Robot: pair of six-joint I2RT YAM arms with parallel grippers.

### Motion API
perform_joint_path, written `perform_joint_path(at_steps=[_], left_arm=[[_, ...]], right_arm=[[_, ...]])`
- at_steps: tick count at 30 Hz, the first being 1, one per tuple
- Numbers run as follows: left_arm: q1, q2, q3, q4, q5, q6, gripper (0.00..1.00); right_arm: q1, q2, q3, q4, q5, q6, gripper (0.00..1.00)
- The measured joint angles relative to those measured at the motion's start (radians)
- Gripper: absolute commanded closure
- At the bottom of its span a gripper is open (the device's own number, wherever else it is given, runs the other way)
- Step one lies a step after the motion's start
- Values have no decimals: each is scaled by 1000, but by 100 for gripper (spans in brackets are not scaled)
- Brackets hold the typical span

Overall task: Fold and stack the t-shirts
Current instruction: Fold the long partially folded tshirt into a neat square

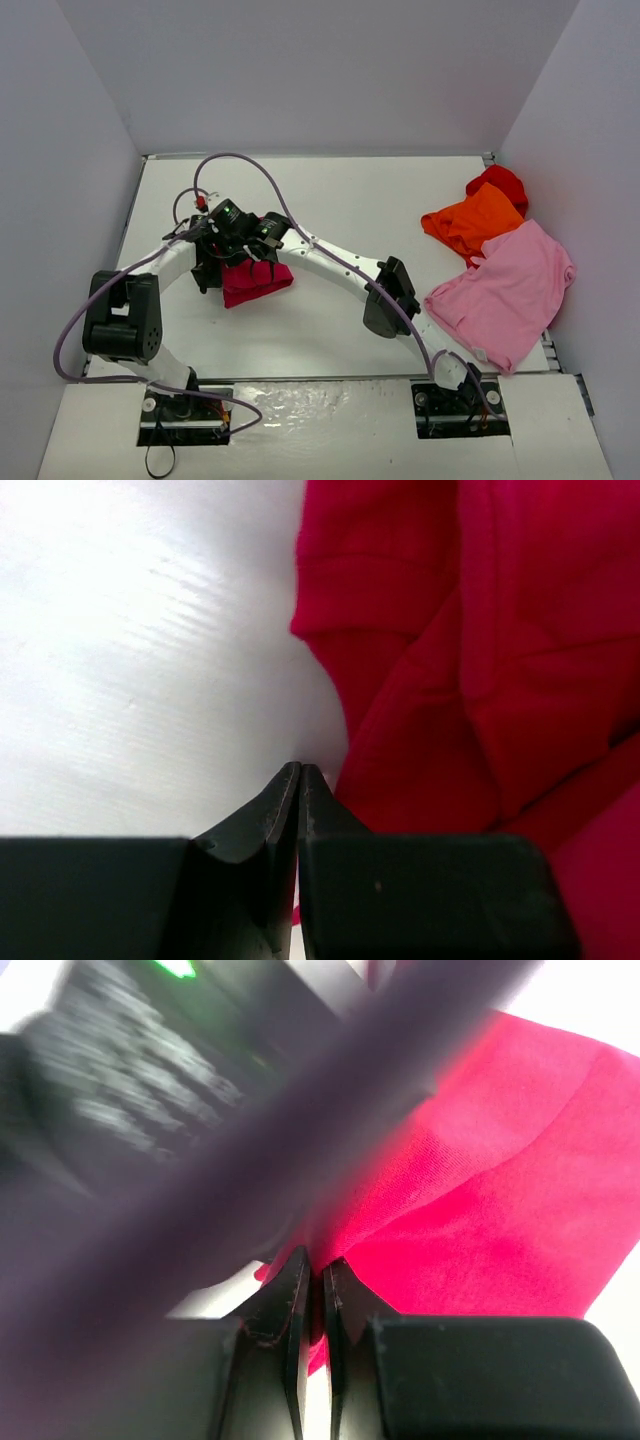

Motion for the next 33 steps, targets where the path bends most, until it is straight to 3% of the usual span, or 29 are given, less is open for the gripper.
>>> perform_joint_path(at_steps=[3, 7, 11, 12, 13, 15, 16, 18, 21, 23, 24, 27, 33], left_arm=[[45, -85, -4, -38, 5, -3, 100], [96, -337, -8, -87, -26, -18, 100], [96, -541, 50, -155, -44, -26, 100], [96, -571, 77, -180, -48, -25, 100], [96, -583, 105, -200, -52, -23, 100], [96, -586, 145, -228, -54, -16, 100], [96, -585, 158, -237, -55, -13, 100], [96, -578, 156, -247, -43, -11, 100], [96, -563, 126, -255, -8, -9, 100], [96, -555, 103, -259, 14, -9, 100], [96, -551, 92, -260, 23, -9, 100], [96, -529, 77, -252, 74, -7, 100], [96, -400, 52, -125, 256, -13, 100]], right_arm=[[1, 4, -16, 0, 0, -7, 100], [3, 9, -19, 0, 0, -16, 97], [4, 13, -20, 3, 2, -18, 64], [4, 14, -22, 6, 4, -18, 51], [4, 14, -27, 13, 12, -18, 51], [4, 15, -36, 19, 35, -12, 34], [4, 15, -40, 21, 45, -11, 30], [4, 13, -59, 40, 75, -9, 29], [4, 4, -102, 70, 125, -7, 32], [1, -19, -149, 84, 161, -6, 39], [-3, -33, -173, 88, 174, -6, 49], [-14, -90, -250, 103, 184, 7, 97], [-68, -188, -387, 137, 190, 28, 100]])
